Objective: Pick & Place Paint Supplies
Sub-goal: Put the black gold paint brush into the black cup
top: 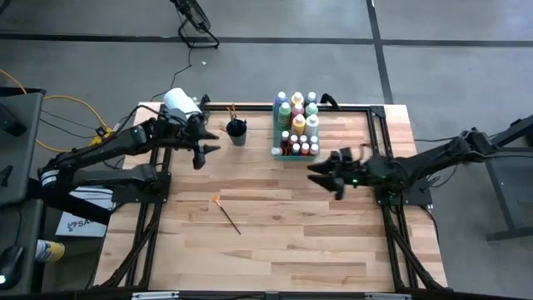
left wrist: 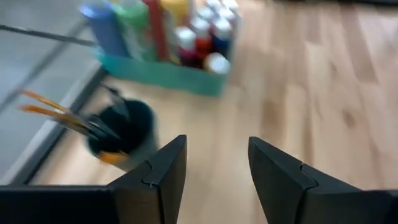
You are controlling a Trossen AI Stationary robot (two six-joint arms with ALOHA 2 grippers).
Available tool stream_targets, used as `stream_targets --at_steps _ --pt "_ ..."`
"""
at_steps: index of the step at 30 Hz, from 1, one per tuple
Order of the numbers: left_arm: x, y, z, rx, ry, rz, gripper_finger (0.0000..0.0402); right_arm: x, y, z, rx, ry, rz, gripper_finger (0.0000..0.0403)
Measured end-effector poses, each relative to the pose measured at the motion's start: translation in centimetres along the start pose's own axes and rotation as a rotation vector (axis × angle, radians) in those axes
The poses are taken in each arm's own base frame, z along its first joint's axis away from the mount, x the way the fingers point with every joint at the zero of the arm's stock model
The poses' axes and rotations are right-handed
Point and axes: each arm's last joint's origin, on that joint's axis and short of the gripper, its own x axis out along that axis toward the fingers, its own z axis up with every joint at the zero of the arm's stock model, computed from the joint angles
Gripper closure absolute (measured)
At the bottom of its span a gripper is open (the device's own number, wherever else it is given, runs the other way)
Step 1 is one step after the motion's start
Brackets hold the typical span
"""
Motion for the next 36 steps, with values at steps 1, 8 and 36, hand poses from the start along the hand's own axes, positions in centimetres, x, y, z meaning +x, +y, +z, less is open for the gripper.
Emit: stream_targets --at_steps 1,8,36 --pt "0.0 -0.4 -0.2 0.011 0.023 -0.028 0.0236 -0.9 -0.6 -0.4 0.01 -0.029 0.027 0.0166" --pt "0.7 -3.0 -1.2 0.103 0.155 -0.237 0.0236 -4.6 -3.7 -3.0 0.062 -0.087 0.105 0.0166" --pt "10.0 -11.1 -8.1 0.809 0.75 -0.534 0.0236 -5.2 -4.3 -3.4 0.073 -0.075 0.075 0.0166"
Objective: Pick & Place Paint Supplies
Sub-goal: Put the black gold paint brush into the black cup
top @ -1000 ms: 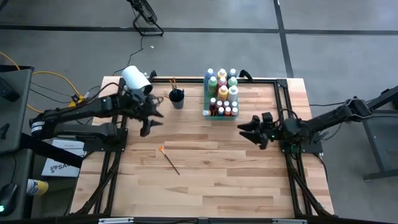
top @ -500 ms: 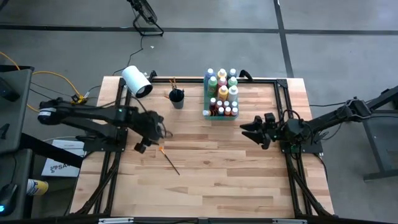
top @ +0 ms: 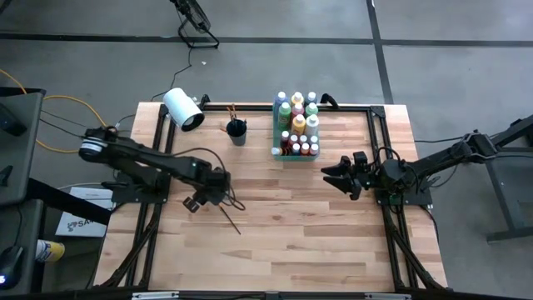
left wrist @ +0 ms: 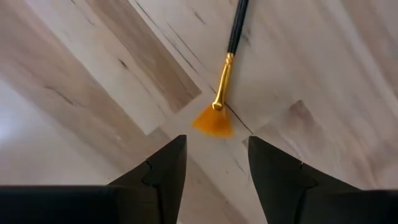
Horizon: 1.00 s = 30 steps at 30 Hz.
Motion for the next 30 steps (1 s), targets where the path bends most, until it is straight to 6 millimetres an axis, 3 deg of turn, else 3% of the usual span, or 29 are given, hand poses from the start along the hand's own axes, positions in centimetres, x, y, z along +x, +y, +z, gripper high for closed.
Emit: stream_targets --at_steps 5,14,24,30 --pt "1.4 0.1 0.1 -0.047 0.055 -0.041 0.0236 0.0 0.0 0.0 0.003 0.003 -0.002 0.0166" --pt "1.0 0.0 0.0 -0.395 0.042 -0.045 0.0236 0.0 0.0 0.0 0.006 0.003 -0.002 0.0166" --pt "1.0 0.1 0.1 -1.108 0.044 0.009 0.0236 0.0 0.0 0.0 0.032 0.003 -0.003 0.0166" --pt "1.0 0.6 0.6 -1.397 -0.046 0.051 0.0236 0.0 0.0 0.0 0.04 0.004 -0.003 0.0166"
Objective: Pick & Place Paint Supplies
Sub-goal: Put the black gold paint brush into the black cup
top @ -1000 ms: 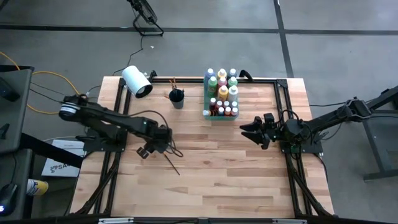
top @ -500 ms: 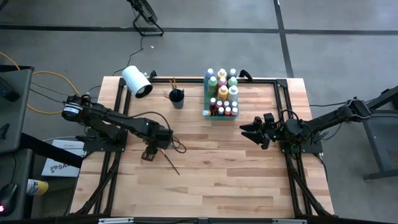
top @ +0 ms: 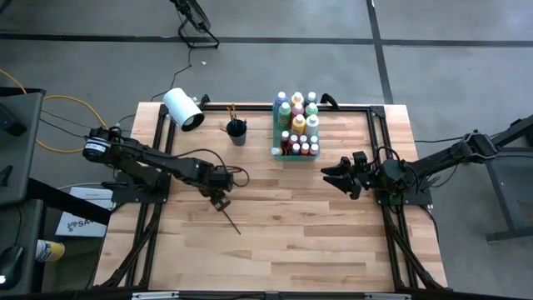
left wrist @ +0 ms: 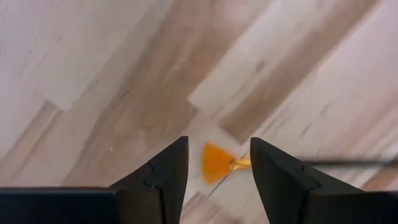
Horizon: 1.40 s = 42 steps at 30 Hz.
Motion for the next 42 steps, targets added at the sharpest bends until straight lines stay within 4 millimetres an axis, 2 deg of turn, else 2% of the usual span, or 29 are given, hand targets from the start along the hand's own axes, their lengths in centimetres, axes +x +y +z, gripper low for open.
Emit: stream_targets --at_steps 6,15,21,32,36,42 --pt "0.0 -0.1 -0.1 -0.261 -0.023 0.017 0.0236 0.0 -0.1 0.1 0.044 -0.027 -0.028 0.0166" --pt "-0.2 -1.7 -2.7 -0.601 -0.15 0.084 0.0236 0.0 -0.2 0.0 0.054 -0.019 -0.039 0.0166" --pt "0.3 -2.3 -3.4 -0.811 -0.208 0.083 0.0236 0.0 0.0 -0.1 0.035 0.023 0.004 0.0166" --pt "2.7 -2.7 -3.4 -0.793 -0.183 0.163 0.0236 0.0 0.1 -0.4 0.01 0.096 0.077 0.0166" --pt "2.7 -2.7 -3.4 -0.784 -0.166 0.162 0.0236 0.0 0.2 -0.5 0.008 0.118 0.094 0.0166" --pt "1.3 -3.7 -2.8 -0.78 -0.103 0.208 0.0236 0.0 0.2 -0.5 0.011 0.133 0.11 0.0166"
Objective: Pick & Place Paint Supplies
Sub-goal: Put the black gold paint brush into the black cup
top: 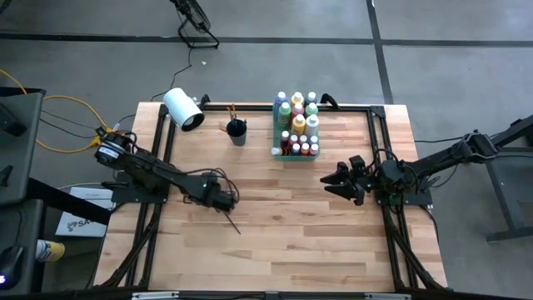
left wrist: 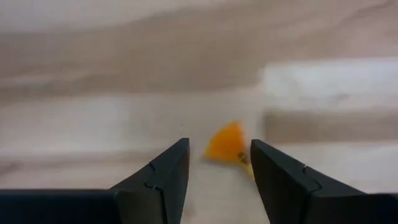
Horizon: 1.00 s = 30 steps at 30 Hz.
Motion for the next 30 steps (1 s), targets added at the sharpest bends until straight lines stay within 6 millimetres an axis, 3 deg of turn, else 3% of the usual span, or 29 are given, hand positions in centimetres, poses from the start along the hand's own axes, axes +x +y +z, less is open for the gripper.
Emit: stream_targets --at_steps 5,17,27,30 --pt "-0.8 -0.5 -0.1 -0.006 0.018 -0.003 0.0236 0.0 0.0 -0.1 -0.002 0.023 0.02 0.0166" --pt "-0.3 -0.4 -0.5 0.007 0.012 0.038 0.0236 0.0 0.0 -0.1 -0.003 0.034 0.023 0.0166" --pt "-5.2 -0.7 -0.1 0.028 -0.083 0.111 0.0236 0.0 0.0 -0.2 0.022 0.046 0.025 0.0166" --pt "-5.3 -1.2 -0.7 0.02 -0.07 0.055 0.0236 0.0 0.0 -0.2 0.022 0.046 0.025 0.0166"
